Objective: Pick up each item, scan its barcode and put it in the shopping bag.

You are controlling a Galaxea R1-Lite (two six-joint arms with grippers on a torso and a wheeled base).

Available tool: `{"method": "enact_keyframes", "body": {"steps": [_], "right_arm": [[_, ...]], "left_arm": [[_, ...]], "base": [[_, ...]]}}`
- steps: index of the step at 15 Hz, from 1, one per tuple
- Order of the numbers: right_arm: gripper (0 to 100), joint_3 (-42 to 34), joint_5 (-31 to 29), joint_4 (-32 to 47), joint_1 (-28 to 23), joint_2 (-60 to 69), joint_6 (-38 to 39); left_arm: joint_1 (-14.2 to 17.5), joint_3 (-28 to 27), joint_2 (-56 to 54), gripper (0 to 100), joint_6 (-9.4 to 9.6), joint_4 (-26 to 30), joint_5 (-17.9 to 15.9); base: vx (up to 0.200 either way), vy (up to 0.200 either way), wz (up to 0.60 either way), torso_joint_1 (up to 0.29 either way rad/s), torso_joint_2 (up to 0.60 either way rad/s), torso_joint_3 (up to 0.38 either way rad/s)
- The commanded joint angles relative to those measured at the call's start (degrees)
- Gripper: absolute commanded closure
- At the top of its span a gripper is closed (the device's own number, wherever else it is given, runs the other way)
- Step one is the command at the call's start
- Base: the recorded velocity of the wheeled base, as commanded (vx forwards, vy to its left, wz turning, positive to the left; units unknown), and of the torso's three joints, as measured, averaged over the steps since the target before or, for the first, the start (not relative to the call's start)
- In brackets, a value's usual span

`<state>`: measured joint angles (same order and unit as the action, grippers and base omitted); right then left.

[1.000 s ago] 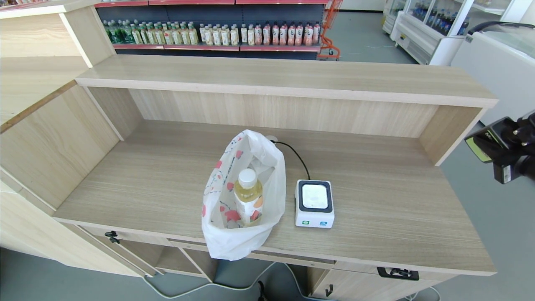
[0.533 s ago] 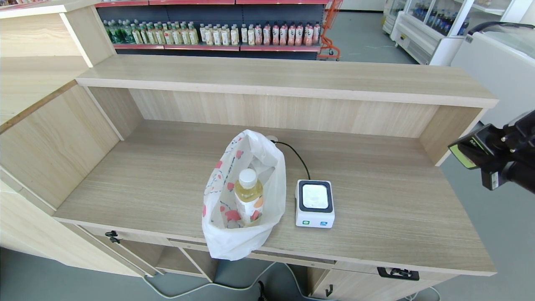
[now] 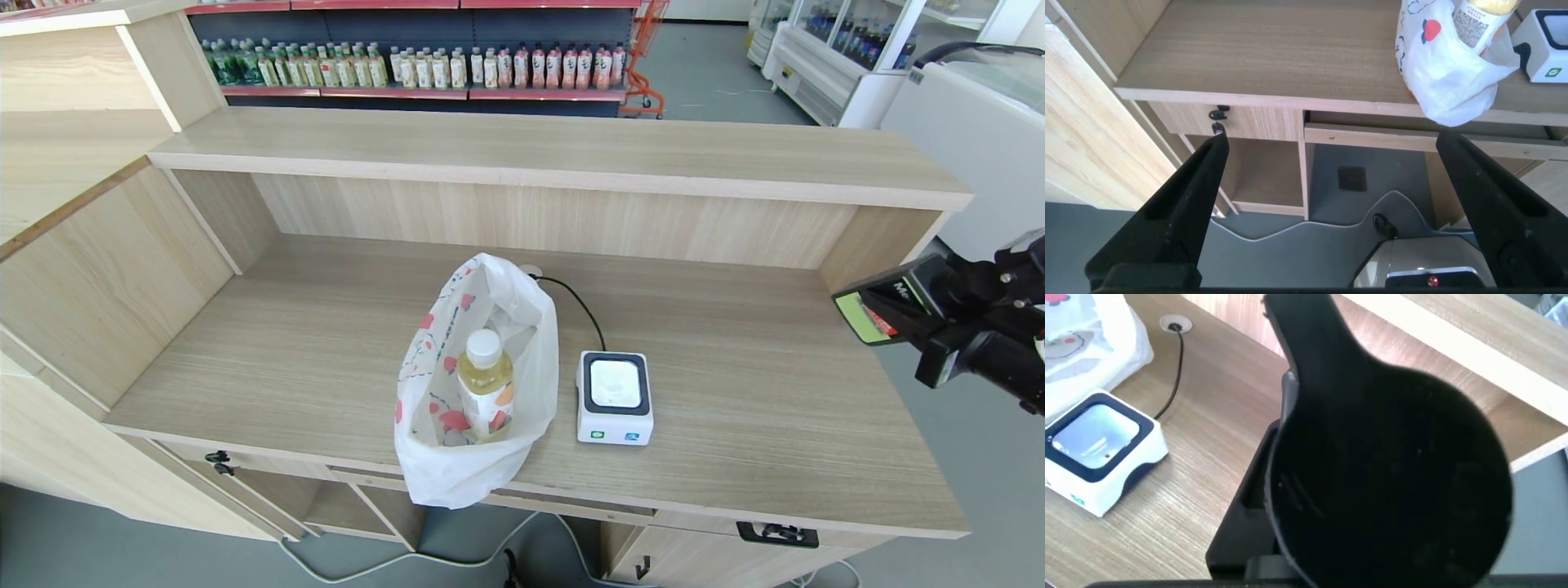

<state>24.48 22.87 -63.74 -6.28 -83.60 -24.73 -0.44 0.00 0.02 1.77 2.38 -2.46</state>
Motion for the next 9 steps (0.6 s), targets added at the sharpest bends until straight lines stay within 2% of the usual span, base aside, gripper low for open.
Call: {"method": "enact_keyframes", "body": {"steps": [1, 6, 8, 9], "right_arm": [[100, 2.15, -0.02, -0.15, 0.92, -2.44, 0.04], [100, 11.82, -0.46, -0.15, 4.34, -8.86, 4.08], [100, 14.98, -2.39, -0.15, 6.45, -10.62, 6.37], [100, 18.24, -3.97, -0.06, 9.44, -11.93, 9.97]], "left_arm": [[0.00, 0.00, -0.02, 0, -0.01, 0.00, 0.00], [0.00, 0.00, -0.02, 0, -0.01, 0.00, 0.00], [0.00, 0.00, -0.02, 0, -0.01, 0.00, 0.00], [0.00, 0.00, -0.02, 0, -0.01, 0.00, 0.00]], "base": [[0.000, 0.000, 0.00, 0.000, 0.00, 0.000], [0.000, 0.000, 0.00, 0.000, 0.00, 0.000], [0.000, 0.000, 0.00, 0.000, 0.00, 0.000], [0.000, 0.000, 0.00, 0.000, 0.00, 0.000]]}}
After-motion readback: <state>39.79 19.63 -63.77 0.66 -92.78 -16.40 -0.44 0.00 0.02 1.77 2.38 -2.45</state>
